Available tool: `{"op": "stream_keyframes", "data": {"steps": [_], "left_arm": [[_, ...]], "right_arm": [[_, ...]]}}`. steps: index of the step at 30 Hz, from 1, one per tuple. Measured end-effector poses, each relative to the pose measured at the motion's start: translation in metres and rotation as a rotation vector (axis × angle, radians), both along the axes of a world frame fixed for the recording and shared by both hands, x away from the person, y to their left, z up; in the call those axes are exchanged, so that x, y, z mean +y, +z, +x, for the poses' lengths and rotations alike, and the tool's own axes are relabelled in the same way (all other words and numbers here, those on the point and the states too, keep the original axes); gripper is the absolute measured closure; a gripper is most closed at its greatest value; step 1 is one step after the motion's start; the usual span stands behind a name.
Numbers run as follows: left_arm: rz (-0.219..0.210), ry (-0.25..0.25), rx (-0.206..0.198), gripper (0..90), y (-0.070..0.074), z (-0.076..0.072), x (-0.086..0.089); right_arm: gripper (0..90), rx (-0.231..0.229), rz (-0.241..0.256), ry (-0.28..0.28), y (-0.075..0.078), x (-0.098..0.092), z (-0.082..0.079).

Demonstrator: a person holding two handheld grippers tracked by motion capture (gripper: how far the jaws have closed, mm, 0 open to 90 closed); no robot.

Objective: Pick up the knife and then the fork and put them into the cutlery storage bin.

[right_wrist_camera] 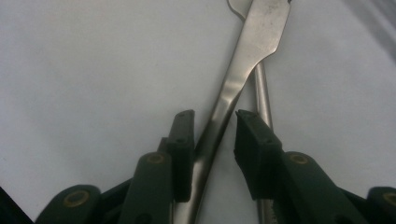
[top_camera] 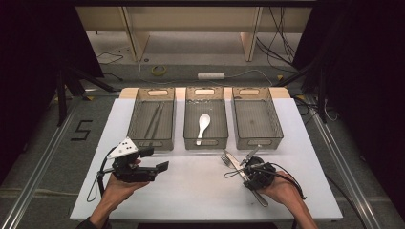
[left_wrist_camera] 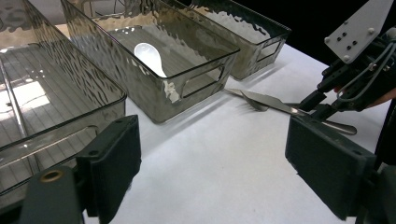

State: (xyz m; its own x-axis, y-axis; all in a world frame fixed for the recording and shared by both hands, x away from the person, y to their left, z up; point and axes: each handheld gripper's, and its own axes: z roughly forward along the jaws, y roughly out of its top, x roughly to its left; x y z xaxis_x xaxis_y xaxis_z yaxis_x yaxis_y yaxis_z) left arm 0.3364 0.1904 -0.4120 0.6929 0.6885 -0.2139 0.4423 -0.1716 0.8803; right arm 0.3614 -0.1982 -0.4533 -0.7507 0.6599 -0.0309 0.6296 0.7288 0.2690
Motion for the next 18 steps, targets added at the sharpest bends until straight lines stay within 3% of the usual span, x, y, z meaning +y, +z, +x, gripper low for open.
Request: {"op": "stream_keyframes", "data": {"steps": [18], "left_arm": [[0.013, -0.006, -0.004, 18.1, 0.0001, -0.0012, -0.0013]], "right_arm": [[71.7, 0.061, -0.033, 0.011, -0.0026, 0.0048, 0.0105]]}}
